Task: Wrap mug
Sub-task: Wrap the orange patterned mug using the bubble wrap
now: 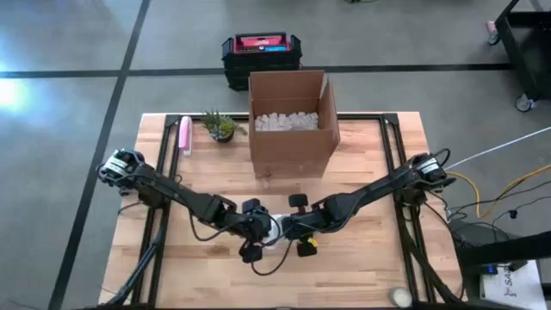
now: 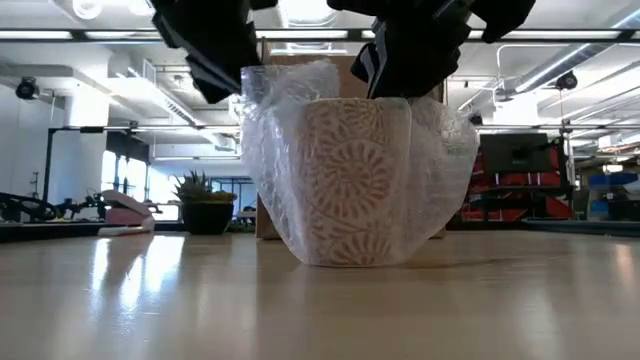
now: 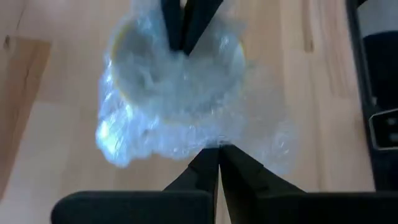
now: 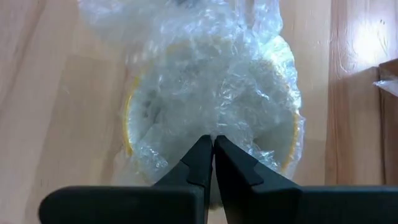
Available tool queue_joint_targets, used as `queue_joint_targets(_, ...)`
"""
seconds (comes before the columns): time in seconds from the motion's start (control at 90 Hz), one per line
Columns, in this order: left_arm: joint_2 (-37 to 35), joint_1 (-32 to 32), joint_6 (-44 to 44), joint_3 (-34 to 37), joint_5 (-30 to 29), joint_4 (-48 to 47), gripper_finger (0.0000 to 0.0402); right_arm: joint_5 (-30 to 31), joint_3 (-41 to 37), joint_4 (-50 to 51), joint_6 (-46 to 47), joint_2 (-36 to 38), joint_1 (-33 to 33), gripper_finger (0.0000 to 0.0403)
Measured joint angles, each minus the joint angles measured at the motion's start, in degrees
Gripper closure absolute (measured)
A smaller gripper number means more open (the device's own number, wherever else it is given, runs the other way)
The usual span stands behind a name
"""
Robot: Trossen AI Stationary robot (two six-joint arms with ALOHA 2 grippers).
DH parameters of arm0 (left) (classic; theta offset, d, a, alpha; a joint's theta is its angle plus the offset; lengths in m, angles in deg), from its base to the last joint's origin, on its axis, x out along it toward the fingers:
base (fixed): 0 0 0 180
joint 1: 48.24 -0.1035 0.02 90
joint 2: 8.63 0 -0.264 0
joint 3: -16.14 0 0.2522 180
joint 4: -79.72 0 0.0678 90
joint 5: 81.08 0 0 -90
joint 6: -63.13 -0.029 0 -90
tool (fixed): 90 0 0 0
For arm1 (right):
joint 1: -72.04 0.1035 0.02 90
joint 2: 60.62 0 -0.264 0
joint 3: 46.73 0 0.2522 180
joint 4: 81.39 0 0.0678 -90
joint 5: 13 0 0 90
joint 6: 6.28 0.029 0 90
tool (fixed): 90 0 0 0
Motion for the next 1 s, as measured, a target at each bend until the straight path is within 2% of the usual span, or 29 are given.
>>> queue_joint_targets(0.133, 1.51, -0.62, -1.52, 0.83, -3.25, 4.29, 0.0402, 0.0, 0.0, -0.08, 0.11, 0.0, 0.0, 0.0394)
queue_joint_targets(0.4, 5.47, -1.8, -0.9, 0.83, -3.47, 12.76, 0.0402, 0.0, -0.07, -1.42, -0.08, -0.69, 0.02, 0.0394)
queue_joint_targets(0.822, 7.19, -2.28, -1.35, 0.68, -5.11, 13.61, 0.0402, -0.74, 5.01, 4.53, -1.31, 3.38, 1.18, 0.0394)
queue_joint_targets(1.0, 7.08, -2.37, -1.33, 0.75, -5.18, 13.37, 0.0402, -3.63, 4.52, 3.86, -1.33, 1.53, 1.29, 0.0394)
